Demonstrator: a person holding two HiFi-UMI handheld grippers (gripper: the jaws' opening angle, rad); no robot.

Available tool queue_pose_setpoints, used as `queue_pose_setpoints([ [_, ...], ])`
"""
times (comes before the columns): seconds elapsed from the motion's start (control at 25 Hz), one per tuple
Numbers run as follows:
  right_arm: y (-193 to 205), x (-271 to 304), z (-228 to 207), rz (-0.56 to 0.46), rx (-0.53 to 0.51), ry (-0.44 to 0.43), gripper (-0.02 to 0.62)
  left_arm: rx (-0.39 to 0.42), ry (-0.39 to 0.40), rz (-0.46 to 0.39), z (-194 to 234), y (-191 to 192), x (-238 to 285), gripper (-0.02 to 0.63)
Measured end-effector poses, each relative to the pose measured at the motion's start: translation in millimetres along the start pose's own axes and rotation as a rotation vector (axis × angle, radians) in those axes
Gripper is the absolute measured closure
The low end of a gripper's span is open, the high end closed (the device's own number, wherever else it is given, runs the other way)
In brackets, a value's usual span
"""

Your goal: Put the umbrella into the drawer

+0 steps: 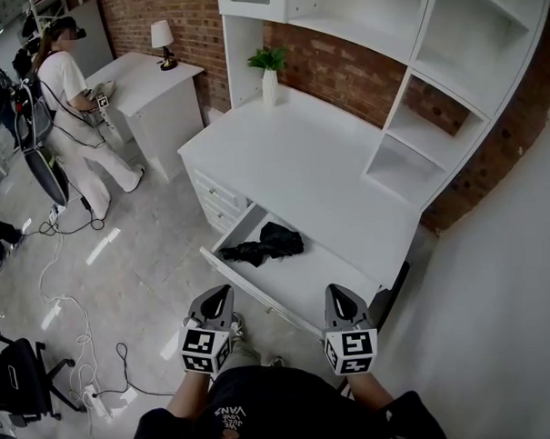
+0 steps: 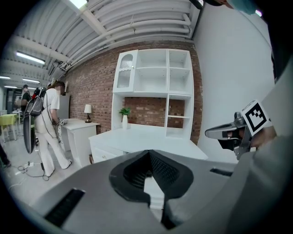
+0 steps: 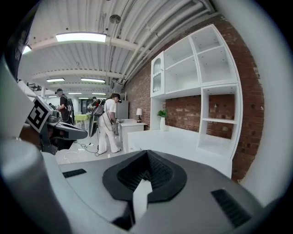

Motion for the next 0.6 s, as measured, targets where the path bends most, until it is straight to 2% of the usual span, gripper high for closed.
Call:
queue_pose_setpoints([
  [0.2,-2,-15,5,-0.055,0.072,-0.036,0.595,0.003,0.001,-0.024,-5,-5,-11,0.600],
  [0.6,8,-30,20,0.005,0.050,-0.071,0.595,0.006,-0.013,-0.028,-5,-2,-30,0.600],
])
Point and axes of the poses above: the fingertips, and each gripper's own axes: x forward along the fingers, z to its left, y out of its underside, the point moved 6 cm from there along -x, backward along the fingers, and after that the axes turned 12 degrees about -y, right-handed, at the moved point
